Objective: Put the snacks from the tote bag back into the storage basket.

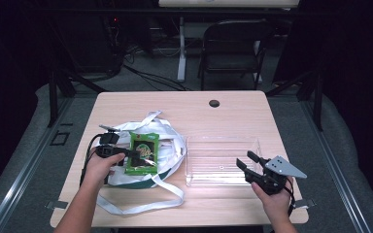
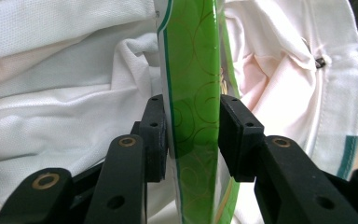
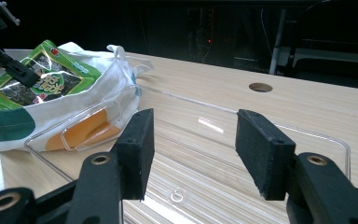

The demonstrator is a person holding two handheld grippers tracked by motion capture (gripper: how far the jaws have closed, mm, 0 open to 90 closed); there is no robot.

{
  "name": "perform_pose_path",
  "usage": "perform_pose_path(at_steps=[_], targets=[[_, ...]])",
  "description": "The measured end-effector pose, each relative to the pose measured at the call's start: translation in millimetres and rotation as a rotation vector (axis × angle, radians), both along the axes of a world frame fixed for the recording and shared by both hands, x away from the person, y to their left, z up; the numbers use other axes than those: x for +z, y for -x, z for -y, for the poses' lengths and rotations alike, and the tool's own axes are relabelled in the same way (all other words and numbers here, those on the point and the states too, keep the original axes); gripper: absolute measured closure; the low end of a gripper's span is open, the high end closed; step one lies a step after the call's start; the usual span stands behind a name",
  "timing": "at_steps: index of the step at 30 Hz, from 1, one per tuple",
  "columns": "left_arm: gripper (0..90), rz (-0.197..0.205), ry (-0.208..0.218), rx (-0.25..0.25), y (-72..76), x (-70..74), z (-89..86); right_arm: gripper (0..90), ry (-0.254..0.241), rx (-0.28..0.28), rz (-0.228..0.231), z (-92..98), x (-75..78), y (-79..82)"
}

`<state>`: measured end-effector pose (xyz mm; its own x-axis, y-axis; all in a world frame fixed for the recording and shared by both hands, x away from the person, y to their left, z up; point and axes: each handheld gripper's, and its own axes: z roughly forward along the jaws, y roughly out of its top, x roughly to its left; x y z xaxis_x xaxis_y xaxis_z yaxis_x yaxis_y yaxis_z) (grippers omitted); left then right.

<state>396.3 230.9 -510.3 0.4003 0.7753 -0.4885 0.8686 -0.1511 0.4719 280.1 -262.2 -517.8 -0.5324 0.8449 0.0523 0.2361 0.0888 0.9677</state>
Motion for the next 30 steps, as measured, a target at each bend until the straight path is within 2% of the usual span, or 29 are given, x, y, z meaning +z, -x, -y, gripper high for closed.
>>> perform_pose_path(at_steps=[22,27,29,30], targets=[[70.7,0.004,0.025,-0.033,13.7,2.0,-14.6,47.1,0.001,-0.002,0.003,-1.1,-0.4,0.0],[71.3,0.012,0.030,-0.031,16.2,1.4,-18.9,47.1,0.001,-0.001,0.002,-1.5,-0.6,-0.1],[71.6,0.021,0.032,-0.024,17.3,2.0,-20.6,47.1,0.001,-0.002,0.002,-1.6,-0.6,-0.2],[71.7,0.038,0.037,-0.015,17.7,3.3,-22.7,47.1,0.002,-0.002,-0.003,-1.5,-0.6,-0.1]])
